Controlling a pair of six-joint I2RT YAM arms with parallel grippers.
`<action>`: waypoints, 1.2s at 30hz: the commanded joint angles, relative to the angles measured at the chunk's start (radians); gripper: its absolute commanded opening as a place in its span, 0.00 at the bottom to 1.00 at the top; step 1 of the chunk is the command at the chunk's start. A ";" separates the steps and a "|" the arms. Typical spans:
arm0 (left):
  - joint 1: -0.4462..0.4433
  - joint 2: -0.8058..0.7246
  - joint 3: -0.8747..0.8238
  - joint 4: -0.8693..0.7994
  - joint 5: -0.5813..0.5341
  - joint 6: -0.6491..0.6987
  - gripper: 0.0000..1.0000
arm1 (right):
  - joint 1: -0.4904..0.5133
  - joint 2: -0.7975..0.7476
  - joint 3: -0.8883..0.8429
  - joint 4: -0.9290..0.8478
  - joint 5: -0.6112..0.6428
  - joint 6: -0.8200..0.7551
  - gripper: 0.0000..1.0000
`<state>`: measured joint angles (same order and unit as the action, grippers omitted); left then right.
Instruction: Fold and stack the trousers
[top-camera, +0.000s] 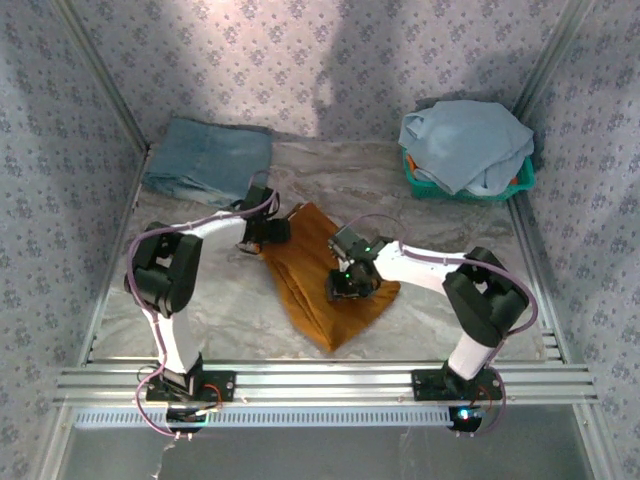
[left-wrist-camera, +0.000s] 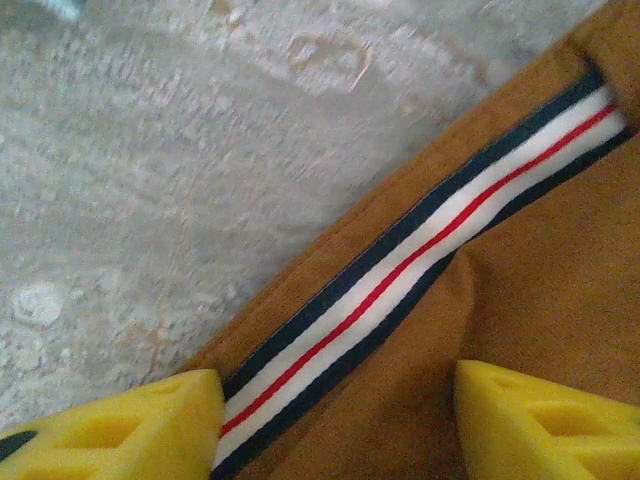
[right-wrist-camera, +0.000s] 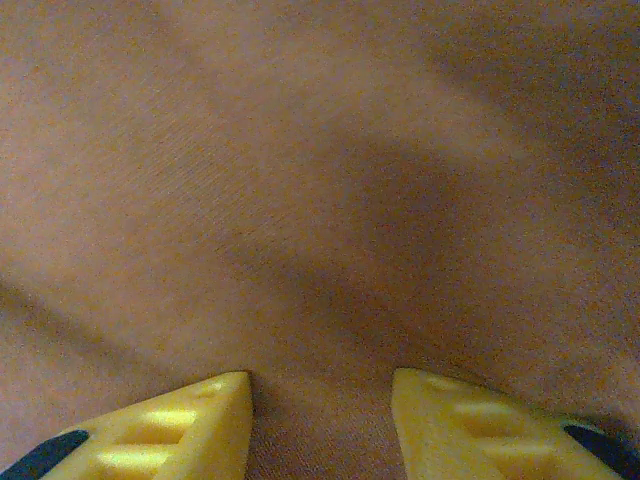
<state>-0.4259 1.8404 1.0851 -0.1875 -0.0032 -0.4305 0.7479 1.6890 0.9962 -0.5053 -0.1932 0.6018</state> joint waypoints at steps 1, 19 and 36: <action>0.006 -0.065 -0.128 0.002 -0.006 -0.023 0.60 | -0.107 0.019 -0.027 -0.125 0.081 -0.065 0.46; 0.066 -0.460 -0.160 -0.227 -0.161 -0.060 0.85 | -0.274 -0.036 0.240 -0.209 0.121 -0.135 0.52; 0.150 0.436 0.738 -0.468 -0.313 0.114 0.61 | -0.314 -0.153 0.119 -0.151 0.039 -0.165 0.56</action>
<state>-0.2916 2.2360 1.7744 -0.5480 -0.2970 -0.3420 0.4488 1.5715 1.1343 -0.6605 -0.1287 0.4549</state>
